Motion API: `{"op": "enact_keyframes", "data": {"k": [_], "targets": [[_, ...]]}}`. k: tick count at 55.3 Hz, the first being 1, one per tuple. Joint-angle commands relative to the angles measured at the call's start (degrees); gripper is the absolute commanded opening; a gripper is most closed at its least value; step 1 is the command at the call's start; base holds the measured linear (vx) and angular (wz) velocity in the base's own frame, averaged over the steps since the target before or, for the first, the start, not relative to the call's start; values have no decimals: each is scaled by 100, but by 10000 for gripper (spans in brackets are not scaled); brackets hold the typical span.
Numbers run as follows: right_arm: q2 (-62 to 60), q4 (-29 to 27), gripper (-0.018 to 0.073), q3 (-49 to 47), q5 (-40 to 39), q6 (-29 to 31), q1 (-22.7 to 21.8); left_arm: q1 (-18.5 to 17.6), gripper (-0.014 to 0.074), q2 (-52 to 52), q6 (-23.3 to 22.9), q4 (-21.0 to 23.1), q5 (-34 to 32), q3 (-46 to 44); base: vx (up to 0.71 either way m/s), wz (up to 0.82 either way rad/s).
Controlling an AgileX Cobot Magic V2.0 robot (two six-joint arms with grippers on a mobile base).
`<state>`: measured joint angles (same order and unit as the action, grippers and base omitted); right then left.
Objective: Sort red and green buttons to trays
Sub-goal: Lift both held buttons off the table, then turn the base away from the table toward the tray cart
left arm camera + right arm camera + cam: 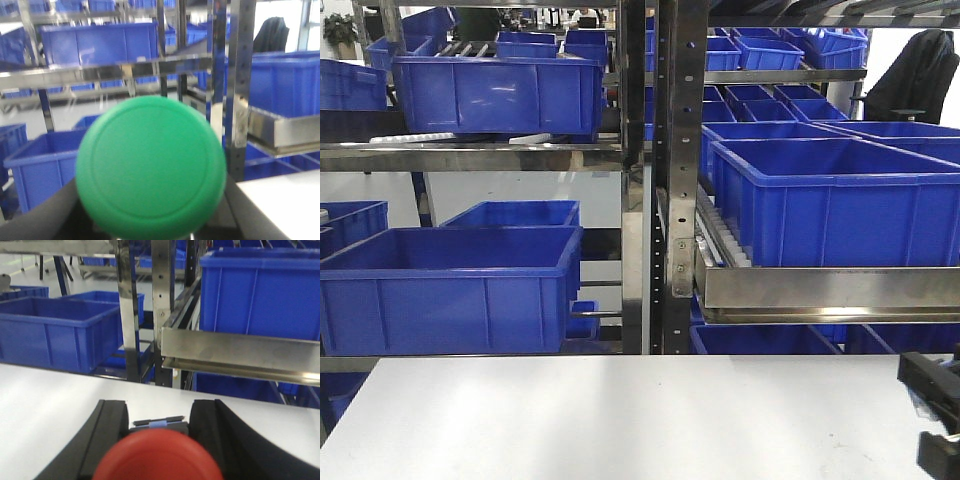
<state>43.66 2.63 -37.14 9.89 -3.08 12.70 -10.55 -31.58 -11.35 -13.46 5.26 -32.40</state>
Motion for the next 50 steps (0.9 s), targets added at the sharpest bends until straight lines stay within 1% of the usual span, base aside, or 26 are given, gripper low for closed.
{"op": "enact_keyframes", "data": {"k": [1, 5, 50], "targets": [[-94, 177, -10, -192, -471, 58, -11, -38, -3, 130, -59, -9, -182, -179, 0, 0], [-94, 252, -10, -192, -452, 58, -19, -38, 0, 136, -64, -10, -115, -179, 0, 0], [-94, 252, -10, -192, -423, 58, -19, -38, 0, 116, -76, -5, -105, -179, 0, 0]]}}
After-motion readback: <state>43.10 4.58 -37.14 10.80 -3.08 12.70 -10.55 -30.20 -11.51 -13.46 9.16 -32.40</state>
